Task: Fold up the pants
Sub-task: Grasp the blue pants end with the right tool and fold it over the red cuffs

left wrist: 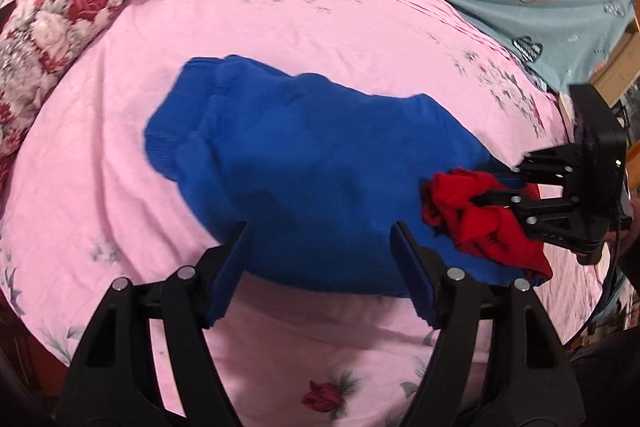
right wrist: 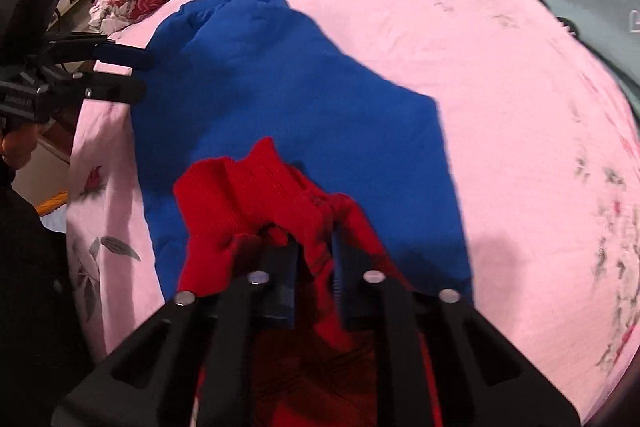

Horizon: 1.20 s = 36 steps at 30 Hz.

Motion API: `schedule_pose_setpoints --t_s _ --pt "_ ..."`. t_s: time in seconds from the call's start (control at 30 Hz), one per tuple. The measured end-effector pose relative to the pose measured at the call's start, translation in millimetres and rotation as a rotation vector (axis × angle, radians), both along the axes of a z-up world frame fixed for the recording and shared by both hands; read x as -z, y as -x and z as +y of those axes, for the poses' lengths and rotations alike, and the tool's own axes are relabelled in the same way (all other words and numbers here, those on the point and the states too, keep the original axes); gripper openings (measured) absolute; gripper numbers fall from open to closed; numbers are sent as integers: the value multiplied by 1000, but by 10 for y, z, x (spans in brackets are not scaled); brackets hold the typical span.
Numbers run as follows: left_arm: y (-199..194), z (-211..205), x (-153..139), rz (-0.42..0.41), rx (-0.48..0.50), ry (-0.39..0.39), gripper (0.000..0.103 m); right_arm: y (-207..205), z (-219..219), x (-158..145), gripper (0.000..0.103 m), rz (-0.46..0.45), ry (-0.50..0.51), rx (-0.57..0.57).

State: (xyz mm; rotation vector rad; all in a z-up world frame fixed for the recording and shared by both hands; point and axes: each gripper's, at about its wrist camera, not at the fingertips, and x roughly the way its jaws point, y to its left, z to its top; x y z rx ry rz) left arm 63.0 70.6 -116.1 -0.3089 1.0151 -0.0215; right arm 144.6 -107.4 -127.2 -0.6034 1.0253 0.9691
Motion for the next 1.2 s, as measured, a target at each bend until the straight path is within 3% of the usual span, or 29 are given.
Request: schedule_pose_setpoints --t_s 0.1,0.17,0.2,0.23,0.27,0.37,0.43,0.5,0.6,0.7,0.77,0.87,0.97,1.03,1.07,1.17,1.2 --pt "24 91 -46 -14 -23 -23 73 -8 -153 -107 8 -58 -44 105" --pt "10 150 -82 -24 -33 -47 76 4 -145 16 15 -65 -7 135" --pt "-11 213 -105 -27 -40 -52 77 -5 -148 106 33 -57 12 148" --pt "-36 296 -134 -31 -45 -51 77 -1 -130 184 44 -65 38 167" --pt "-70 356 -158 -33 -50 -54 77 13 -102 211 47 -96 58 191" --pt "-132 679 -244 -53 -98 -69 81 95 -77 -39 52 -170 36 296" --pt "-181 947 -239 -49 -128 -50 81 280 -1 -366 57 -270 -56 356" --pt "-208 1153 -230 -51 -152 -46 81 461 224 -555 60 -306 -124 338" --pt "-248 1416 -223 -62 -172 -45 81 709 817 -643 64 -342 -167 233" --pt "-281 1605 -164 -57 -167 -15 81 748 1305 -557 64 -400 -116 212" --pt "-279 1679 -127 -57 -156 -23 81 701 1562 -542 64 -309 -156 192" --pt "-227 1801 -57 -53 -153 -4 81 663 2079 -374 64 -269 -130 146" --pt "-132 1937 30 -42 -165 44 81 620 2347 -238 64 -225 -108 146" --pt "-72 1972 62 -37 -169 53 81 591 2588 84 64 -178 -3 162" --pt "-47 1997 78 -36 -172 59 81 549 2665 214 64 -188 49 174" --pt "30 2076 118 -30 -188 78 81 494 2679 336 64 -219 69 206" --pt "55 2099 122 -32 -191 88 81 481 2659 322 56 -226 64 219"
